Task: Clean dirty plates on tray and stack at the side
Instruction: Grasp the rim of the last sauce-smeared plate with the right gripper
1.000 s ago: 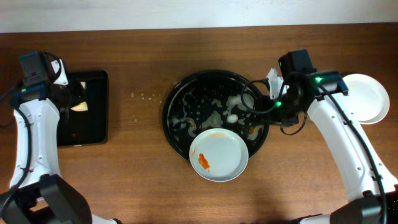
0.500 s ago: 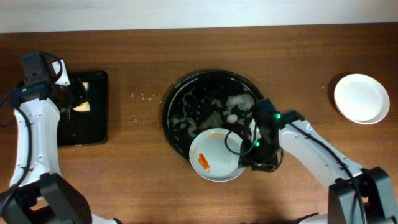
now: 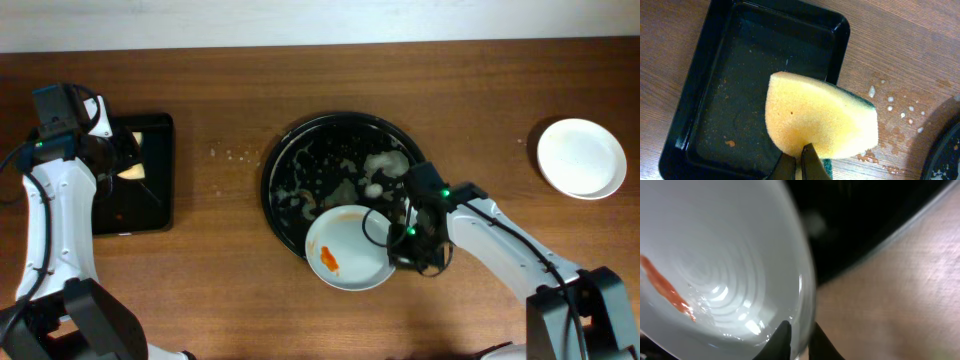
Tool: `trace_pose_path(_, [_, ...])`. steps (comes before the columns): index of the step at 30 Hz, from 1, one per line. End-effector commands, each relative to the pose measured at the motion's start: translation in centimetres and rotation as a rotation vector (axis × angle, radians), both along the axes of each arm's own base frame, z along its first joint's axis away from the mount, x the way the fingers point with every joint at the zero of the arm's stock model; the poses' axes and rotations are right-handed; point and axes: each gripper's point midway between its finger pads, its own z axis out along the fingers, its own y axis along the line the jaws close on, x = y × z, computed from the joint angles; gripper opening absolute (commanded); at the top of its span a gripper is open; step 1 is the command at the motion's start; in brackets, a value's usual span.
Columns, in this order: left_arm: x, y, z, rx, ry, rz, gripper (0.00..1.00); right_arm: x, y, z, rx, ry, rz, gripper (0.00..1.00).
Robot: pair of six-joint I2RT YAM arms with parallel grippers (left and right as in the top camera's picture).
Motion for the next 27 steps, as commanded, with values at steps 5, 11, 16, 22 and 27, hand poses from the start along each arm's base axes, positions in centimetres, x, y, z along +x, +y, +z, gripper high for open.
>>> trace_pose_path(5, [0.2,-0.2,0.0,-0.012,-0.005,-0.007,0.0,8.3,-1.3,1.6,-0.136,-0.353,-0.018,0.06])
trace_pose_path(11, [0.1,-0.3,0.0,-0.019,-0.003,-0.01,0.0,8.5,-1.5,1.6,-0.148,-0.363,-0.018,0.15])
trace_pose_path(16, [0.3,-0.5,0.0,-0.031,-0.01,-0.018,0.0,6.9,-1.1,0.9,-0.122,-0.333,0.124,0.34])
trace_pose_path(22, [0.3,-0.5,0.0,-0.031,-0.01,-0.018,0.0,6.6,-0.6,-1.2,-0.106,-0.293,0.182,0.31])
trace_pose_path(27, [0.2,-0.5,0.0,-0.031,-0.009,-0.018,0.0,6.1,0.9,-3.5,-0.038,-0.243,0.255,0.18])
